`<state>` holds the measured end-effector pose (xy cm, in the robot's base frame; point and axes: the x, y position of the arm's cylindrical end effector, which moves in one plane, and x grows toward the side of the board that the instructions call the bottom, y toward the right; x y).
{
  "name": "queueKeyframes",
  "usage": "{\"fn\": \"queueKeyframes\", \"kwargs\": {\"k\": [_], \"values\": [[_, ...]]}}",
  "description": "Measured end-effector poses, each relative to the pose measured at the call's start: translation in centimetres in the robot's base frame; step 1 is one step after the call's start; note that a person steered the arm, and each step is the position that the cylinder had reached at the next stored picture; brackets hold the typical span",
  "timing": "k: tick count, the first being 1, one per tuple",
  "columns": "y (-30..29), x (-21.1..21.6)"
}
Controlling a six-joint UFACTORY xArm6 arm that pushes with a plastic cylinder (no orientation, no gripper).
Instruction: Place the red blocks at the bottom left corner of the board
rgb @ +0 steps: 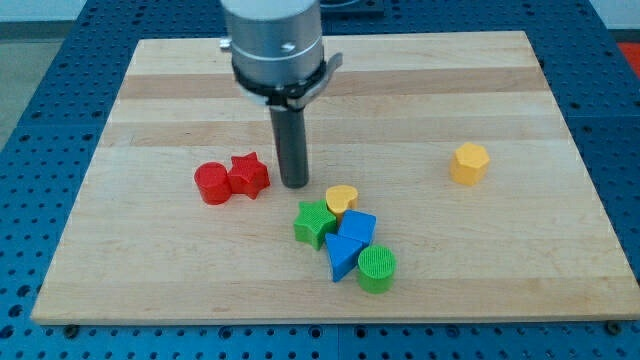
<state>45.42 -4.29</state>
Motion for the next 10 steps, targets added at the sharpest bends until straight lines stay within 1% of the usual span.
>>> {"fn": "queueKeyframes", "kwargs": {"k": [1, 2, 3, 5, 6, 7, 8, 9, 10], "values": [[-3.0, -1.4], [-7.8, 3.3], [-10.2, 5.7], [-8.6, 1.3], [-10.5, 4.4], [-10.9, 5.3], [-10.9, 2.5], [-10.8, 3.3], [-11.4, 7.1]]}}
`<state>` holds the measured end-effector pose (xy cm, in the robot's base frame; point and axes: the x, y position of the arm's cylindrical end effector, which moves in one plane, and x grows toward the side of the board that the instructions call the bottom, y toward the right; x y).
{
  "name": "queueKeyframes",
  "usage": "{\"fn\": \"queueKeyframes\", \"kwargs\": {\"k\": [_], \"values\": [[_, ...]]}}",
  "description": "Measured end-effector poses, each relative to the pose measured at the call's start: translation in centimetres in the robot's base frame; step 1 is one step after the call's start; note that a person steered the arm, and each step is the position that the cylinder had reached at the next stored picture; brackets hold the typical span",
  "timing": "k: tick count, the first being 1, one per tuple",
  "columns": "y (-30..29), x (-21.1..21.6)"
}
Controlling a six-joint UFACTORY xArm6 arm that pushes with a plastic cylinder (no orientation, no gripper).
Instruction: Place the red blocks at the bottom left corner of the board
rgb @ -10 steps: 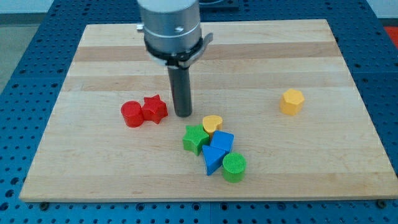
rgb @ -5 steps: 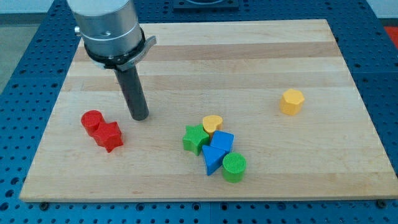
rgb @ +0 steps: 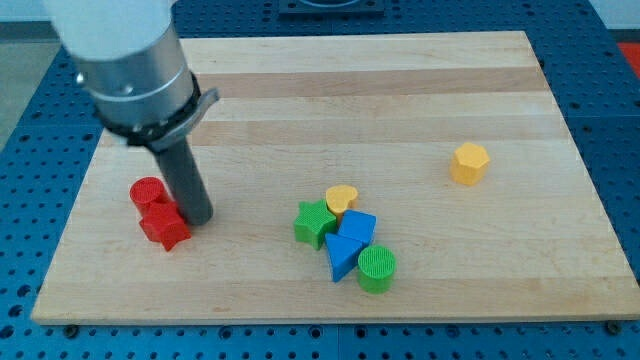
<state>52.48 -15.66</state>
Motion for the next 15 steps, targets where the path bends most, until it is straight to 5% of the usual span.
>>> {"fn": "queueKeyframes", "kwargs": {"k": [2, 4, 6, 8, 10, 11, 13, 15], "values": [[-1.5, 2.6], [0.3, -5.5], [-7.7, -1.3], [-9.0, -6.2], [-10.1, 1.3], [-9.8, 1.9], [-7.4, -3.5], [-7.9, 2.9]]}}
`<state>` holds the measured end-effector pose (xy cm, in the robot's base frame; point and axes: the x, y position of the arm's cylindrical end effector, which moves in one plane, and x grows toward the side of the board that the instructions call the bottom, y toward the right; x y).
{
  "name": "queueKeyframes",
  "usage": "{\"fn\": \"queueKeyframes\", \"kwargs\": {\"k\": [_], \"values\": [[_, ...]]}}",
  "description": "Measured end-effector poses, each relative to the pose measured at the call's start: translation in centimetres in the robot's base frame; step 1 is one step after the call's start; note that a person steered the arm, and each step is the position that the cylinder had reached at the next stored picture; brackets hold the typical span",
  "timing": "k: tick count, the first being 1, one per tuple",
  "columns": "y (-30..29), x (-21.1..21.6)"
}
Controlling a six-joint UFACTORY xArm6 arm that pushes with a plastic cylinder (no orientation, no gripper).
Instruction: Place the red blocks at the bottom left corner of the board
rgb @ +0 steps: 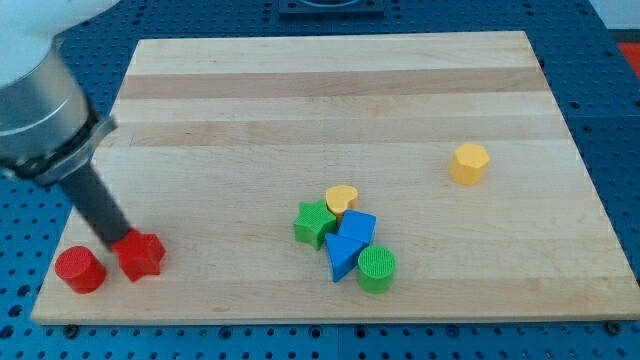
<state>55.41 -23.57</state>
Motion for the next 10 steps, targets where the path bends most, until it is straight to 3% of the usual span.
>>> {"fn": "queueKeyframes", "kwargs": {"k": [1, 3, 4, 6, 8, 10], "values": [[-0.9, 1.2], [2.6, -6.9], [6.4, -5.3], [5.6, 0.2], [1.6, 0.7], [1.8, 0.6]]}}
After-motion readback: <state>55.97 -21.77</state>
